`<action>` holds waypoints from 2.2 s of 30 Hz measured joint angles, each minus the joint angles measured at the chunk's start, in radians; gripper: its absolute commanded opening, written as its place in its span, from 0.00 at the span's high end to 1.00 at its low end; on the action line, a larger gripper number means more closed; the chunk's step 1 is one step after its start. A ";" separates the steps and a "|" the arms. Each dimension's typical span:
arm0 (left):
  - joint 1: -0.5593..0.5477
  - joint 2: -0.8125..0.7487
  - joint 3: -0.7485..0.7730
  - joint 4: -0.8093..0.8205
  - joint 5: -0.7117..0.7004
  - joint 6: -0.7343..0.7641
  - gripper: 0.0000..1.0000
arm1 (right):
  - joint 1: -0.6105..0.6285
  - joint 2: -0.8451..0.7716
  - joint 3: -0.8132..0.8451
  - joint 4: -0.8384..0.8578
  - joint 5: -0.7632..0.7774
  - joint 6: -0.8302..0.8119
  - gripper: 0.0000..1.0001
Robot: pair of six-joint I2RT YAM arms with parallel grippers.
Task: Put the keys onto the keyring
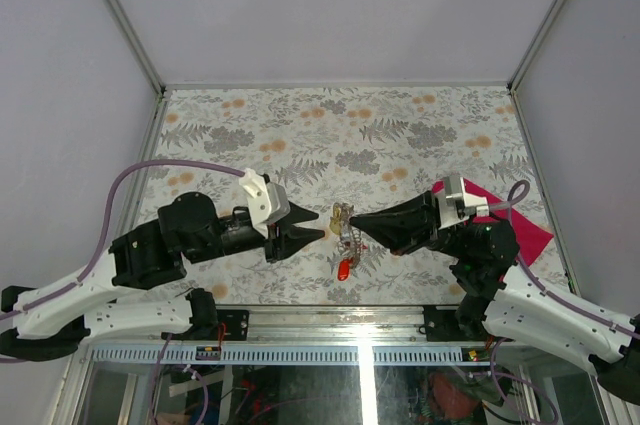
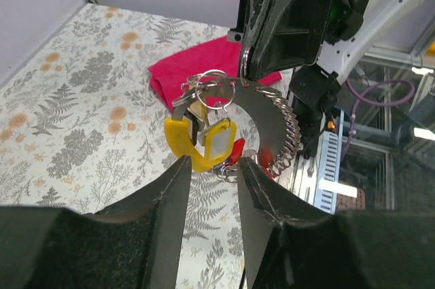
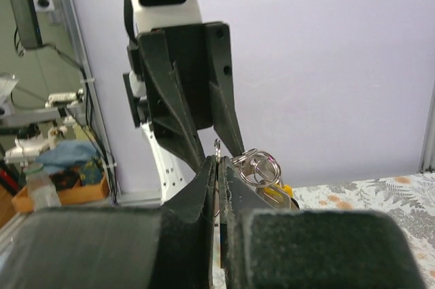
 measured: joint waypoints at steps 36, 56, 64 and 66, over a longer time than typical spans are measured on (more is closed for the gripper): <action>0.000 0.060 -0.031 0.316 0.196 -0.043 0.76 | 0.000 0.032 0.029 0.097 -0.052 0.067 1.00; 0.000 0.071 -0.031 0.335 0.216 -0.045 0.85 | 0.000 0.029 0.048 0.090 -0.126 0.047 1.00; 0.000 0.088 -0.019 0.333 0.233 -0.051 1.00 | -0.001 0.005 0.061 0.026 -0.140 0.002 0.99; 0.000 0.097 -0.006 0.326 0.237 -0.051 1.00 | -0.001 -0.003 0.067 0.008 -0.140 -0.013 0.99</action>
